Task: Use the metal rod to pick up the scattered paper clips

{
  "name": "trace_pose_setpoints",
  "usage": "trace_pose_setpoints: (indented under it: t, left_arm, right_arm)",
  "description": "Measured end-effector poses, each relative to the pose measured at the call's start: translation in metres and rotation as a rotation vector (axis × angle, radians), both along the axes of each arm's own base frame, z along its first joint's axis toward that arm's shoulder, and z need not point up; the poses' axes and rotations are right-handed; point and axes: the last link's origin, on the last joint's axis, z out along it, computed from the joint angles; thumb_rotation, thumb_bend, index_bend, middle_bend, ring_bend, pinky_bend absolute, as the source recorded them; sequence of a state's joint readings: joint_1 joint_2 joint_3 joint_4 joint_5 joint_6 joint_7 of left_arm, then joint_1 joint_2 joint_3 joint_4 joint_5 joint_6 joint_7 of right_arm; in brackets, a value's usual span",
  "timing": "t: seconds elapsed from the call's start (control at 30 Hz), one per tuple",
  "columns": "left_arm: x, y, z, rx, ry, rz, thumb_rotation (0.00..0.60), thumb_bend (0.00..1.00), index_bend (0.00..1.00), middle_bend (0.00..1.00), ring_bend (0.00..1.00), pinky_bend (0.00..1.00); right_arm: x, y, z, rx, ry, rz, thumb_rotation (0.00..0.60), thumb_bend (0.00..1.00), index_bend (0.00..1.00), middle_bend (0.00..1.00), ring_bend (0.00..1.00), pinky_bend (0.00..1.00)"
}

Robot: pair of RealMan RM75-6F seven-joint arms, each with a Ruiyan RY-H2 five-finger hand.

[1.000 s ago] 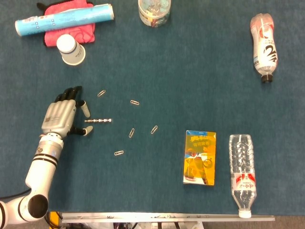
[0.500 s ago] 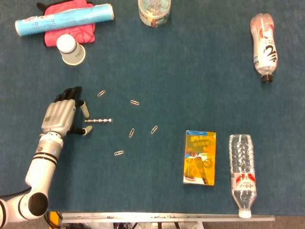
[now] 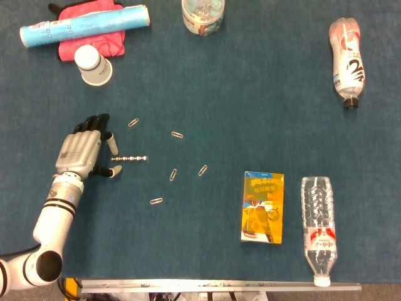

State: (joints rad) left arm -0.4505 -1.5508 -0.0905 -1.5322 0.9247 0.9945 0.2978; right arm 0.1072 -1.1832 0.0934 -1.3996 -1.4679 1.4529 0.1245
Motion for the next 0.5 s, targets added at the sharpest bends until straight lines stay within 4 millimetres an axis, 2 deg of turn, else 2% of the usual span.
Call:
trace_pose_setpoints:
  t: [0.33, 0.5]
  left_arm:
    - [-0.0008, 0.0004, 0.0004, -0.006, -0.001, 0.007, 0.600, 0.25, 0.52, 0.08, 0.00, 0.10]
    - [-0.0010, 0.0005, 0.0000, -0.011, 0.002, 0.007, 0.600, 0.26, 0.53, 0.08, 0.00, 0.10]
  right_arm:
    - [-0.0004, -0.0002, -0.0016, 0.004, -0.002, -0.001, 0.600, 0.03, 0.19, 0.16, 0.13, 0.53]
    - [-0.0006, -0.0003, -0.0019, 0.004, -0.003, -0.002, 0.600, 0.03, 0.19, 0.16, 0.13, 0.53]
